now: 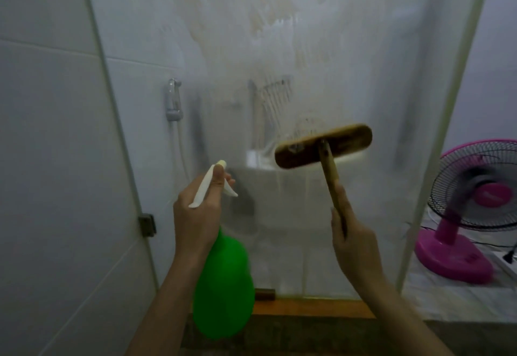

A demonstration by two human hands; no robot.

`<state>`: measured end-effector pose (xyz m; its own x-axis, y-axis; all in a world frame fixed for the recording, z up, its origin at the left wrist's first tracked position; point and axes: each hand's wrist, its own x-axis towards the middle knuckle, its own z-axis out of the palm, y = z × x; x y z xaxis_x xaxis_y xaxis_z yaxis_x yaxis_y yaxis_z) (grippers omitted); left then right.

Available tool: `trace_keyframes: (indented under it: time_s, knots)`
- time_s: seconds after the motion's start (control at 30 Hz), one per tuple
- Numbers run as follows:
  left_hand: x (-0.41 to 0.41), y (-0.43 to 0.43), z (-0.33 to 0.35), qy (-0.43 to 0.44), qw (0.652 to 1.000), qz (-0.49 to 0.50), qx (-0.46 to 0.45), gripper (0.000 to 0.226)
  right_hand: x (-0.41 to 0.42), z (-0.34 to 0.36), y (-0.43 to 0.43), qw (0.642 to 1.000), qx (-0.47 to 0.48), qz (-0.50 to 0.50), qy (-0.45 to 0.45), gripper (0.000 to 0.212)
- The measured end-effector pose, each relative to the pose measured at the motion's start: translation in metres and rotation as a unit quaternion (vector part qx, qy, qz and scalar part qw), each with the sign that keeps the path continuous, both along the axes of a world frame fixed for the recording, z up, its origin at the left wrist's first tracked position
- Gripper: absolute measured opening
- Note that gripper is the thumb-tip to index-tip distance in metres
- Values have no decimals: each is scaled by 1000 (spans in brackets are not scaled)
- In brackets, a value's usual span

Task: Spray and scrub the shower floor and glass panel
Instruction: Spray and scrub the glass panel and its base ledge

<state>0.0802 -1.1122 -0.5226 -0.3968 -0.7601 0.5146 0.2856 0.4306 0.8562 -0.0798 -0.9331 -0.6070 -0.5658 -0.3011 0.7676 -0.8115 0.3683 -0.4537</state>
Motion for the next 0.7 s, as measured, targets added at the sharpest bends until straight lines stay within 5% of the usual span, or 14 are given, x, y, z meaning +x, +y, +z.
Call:
trace_keyframes:
  time_s: [0.17,0.4,0.6,0.7]
  knots:
    - [-7,1,-14,-6,1000,-23,-11,33,-14,93,-39,997,-37,-1,61,57]
    - [-27,34,-7,-4,995,-71,72,49,-15,33,17,999,-30,-35,-7,59]
    - [-48,42,20,-21,983,-164,85,41,-39,109,10,997,-58,-14,52,56]
    - [-56,42,35,-27,982,-165,87,47,-46,87,19,997,-48,-18,61,57]
